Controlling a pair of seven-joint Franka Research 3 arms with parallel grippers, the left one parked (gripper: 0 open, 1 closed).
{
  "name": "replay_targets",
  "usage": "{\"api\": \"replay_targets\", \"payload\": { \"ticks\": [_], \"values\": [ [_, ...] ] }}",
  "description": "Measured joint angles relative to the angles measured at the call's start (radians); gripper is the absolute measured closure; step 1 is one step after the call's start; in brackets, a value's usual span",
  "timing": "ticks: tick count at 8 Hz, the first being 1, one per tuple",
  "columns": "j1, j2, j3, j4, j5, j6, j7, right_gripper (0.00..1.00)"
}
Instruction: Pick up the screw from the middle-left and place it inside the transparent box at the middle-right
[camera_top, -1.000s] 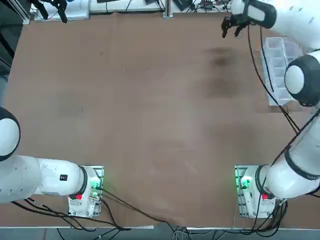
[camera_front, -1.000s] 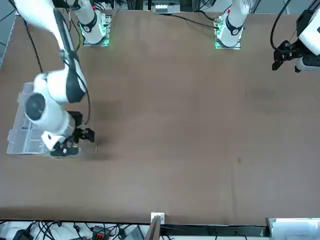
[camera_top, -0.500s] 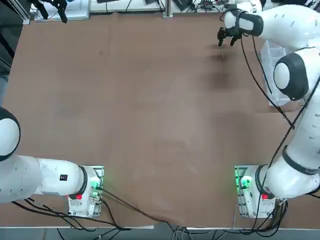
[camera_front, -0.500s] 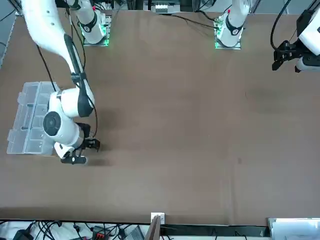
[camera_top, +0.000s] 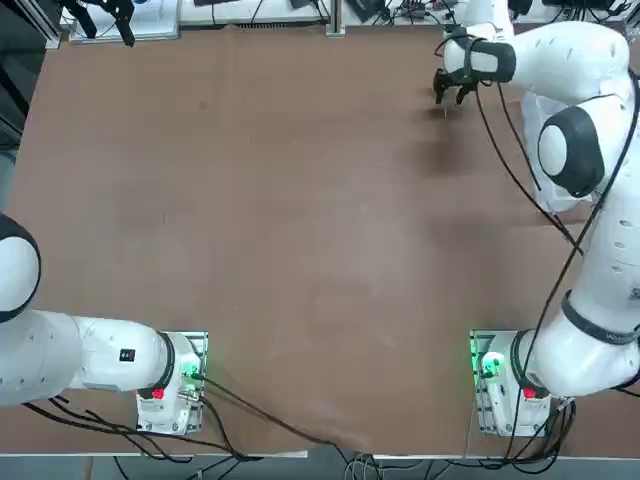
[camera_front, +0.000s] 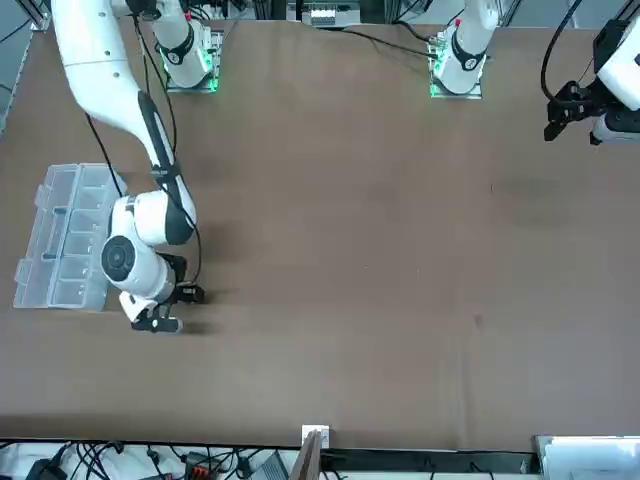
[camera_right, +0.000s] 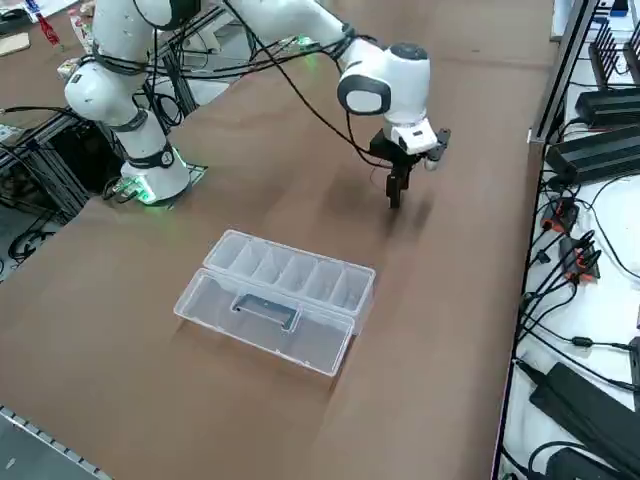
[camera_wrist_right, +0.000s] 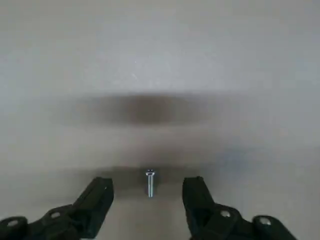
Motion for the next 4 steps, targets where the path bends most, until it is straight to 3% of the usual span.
{"api": "replay_targets", "payload": {
  "ticks": [4],
  "values": [
    [-0.006,0.009,-0.001,-0.016,0.000,0.018,0.000,0.32]
  ]
}}
